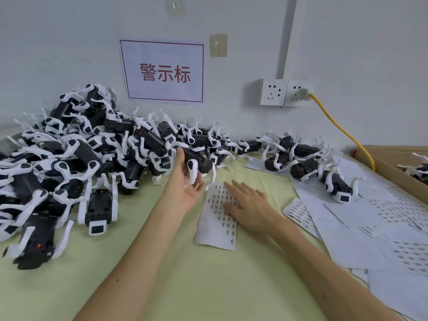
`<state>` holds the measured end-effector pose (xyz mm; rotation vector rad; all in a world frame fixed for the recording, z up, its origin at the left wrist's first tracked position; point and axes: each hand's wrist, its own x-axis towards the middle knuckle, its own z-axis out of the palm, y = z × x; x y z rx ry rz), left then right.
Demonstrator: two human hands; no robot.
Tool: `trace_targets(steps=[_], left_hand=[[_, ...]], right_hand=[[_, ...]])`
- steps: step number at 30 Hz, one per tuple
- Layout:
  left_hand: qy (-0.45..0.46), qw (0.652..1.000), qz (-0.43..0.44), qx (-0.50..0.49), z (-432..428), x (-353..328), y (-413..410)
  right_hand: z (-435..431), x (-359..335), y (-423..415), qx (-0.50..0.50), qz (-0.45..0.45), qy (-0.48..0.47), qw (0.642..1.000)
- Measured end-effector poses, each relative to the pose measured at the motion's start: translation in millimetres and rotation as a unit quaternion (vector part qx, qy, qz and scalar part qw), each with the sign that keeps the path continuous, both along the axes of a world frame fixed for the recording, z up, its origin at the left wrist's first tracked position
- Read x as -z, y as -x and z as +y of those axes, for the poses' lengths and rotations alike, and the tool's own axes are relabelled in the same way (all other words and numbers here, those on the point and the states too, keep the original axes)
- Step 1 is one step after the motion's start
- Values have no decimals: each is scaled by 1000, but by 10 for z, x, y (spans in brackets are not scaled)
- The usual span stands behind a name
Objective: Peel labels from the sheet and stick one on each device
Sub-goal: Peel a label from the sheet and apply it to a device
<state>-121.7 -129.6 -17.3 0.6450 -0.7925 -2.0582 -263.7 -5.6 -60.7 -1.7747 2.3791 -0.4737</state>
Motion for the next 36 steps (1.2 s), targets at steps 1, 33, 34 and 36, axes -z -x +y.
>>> trace_targets(steps=[1,33,34,36], left_hand=[[-8,1000,9,16,-9,-4,-17],[149,970,-48,187,278,-92,-23],[148,971,-44,184,284,-90,-25],[150,971,-40,180,285,-89,-27]], right_hand=[[1,-11,-4,-7,6,-11,1000],[62,-252,39,38,-127,341,931],[64,-261,44,39,-121,344,930],[68,-280,44,43,-118,351,928]])
